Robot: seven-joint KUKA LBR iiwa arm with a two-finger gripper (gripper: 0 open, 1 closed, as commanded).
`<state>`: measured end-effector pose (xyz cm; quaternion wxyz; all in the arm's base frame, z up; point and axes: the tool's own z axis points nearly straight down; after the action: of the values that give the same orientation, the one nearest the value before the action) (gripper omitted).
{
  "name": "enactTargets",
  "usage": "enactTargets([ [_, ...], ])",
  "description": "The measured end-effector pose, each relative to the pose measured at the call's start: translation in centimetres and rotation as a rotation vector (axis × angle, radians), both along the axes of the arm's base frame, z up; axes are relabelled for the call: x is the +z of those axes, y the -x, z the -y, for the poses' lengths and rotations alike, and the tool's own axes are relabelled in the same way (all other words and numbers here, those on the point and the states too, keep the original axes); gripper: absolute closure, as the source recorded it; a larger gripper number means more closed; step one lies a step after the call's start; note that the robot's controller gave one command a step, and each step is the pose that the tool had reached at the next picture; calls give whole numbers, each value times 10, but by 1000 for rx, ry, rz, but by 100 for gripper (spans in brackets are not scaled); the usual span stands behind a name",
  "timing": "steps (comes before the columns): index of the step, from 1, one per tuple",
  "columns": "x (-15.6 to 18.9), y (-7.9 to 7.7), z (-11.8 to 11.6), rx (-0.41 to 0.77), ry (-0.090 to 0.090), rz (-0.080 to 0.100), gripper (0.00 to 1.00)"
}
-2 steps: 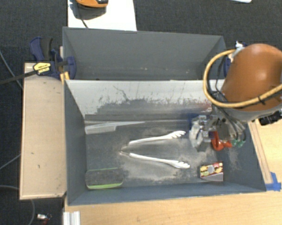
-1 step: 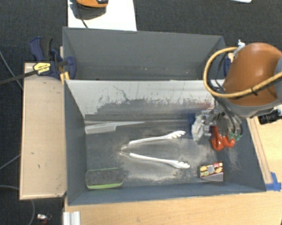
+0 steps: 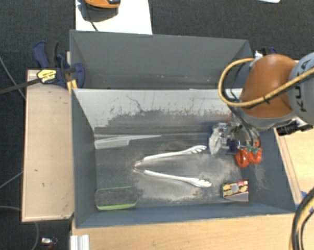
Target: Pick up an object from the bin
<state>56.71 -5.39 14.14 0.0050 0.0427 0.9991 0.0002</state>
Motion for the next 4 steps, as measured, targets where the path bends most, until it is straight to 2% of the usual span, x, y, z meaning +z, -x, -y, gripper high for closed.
enactTargets([
  [1,-4,0,30,-64,-1,6,0],
  [2,-4,0,30,-64,-1,6,0],
  [3,-19,0,47,-152,-3,9,0],
  [4,-26,-24,72,-280,-3,13,0],
])
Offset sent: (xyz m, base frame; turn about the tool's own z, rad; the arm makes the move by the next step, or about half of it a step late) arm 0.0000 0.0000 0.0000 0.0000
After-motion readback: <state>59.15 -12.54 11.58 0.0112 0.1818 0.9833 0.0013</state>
